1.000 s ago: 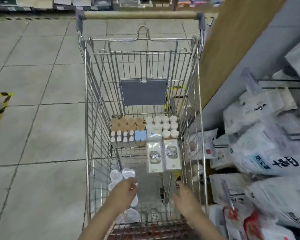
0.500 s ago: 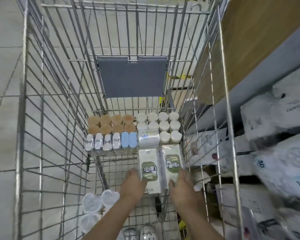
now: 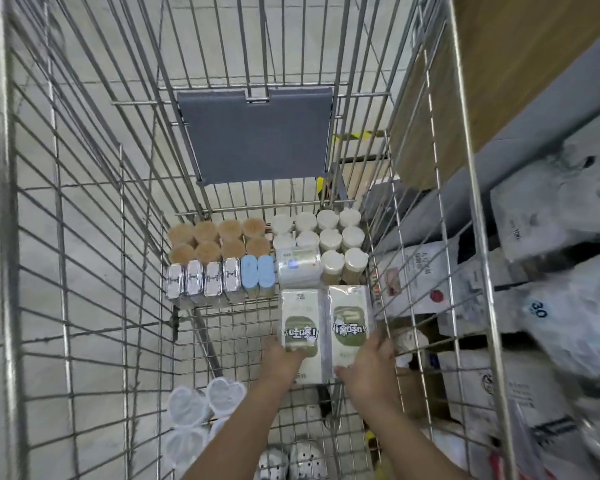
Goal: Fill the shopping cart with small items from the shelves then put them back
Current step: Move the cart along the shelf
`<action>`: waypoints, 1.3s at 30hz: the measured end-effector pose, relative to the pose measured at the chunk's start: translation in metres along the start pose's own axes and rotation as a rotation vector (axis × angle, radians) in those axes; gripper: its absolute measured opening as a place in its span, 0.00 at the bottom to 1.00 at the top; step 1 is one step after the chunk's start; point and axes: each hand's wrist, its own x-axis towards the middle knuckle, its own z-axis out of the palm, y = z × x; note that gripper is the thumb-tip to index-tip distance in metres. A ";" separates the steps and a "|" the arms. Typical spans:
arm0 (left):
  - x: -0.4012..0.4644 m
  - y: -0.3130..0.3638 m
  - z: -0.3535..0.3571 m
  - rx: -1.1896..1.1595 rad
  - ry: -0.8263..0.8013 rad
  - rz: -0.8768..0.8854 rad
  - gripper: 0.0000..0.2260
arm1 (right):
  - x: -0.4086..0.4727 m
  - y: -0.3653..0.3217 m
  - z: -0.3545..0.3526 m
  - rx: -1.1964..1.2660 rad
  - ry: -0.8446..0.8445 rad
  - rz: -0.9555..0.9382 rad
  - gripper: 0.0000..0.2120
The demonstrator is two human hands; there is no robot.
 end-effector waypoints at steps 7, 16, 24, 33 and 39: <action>-0.006 -0.007 0.000 0.121 0.071 -0.032 0.20 | -0.025 0.011 0.011 -0.024 -0.041 0.113 0.47; -0.033 0.024 -0.005 0.161 0.061 -0.018 0.18 | -0.043 0.028 0.024 0.254 -0.047 0.211 0.44; -0.072 0.017 -0.027 -0.215 -0.072 -0.026 0.12 | -0.032 0.033 0.037 0.699 -0.098 0.368 0.28; -0.110 0.004 -0.071 -0.286 -0.069 0.021 0.25 | -0.043 0.017 0.019 0.800 -0.253 0.482 0.28; -0.177 0.018 -0.114 -0.311 -0.152 0.154 0.26 | -0.120 -0.004 -0.042 1.016 -0.361 0.354 0.16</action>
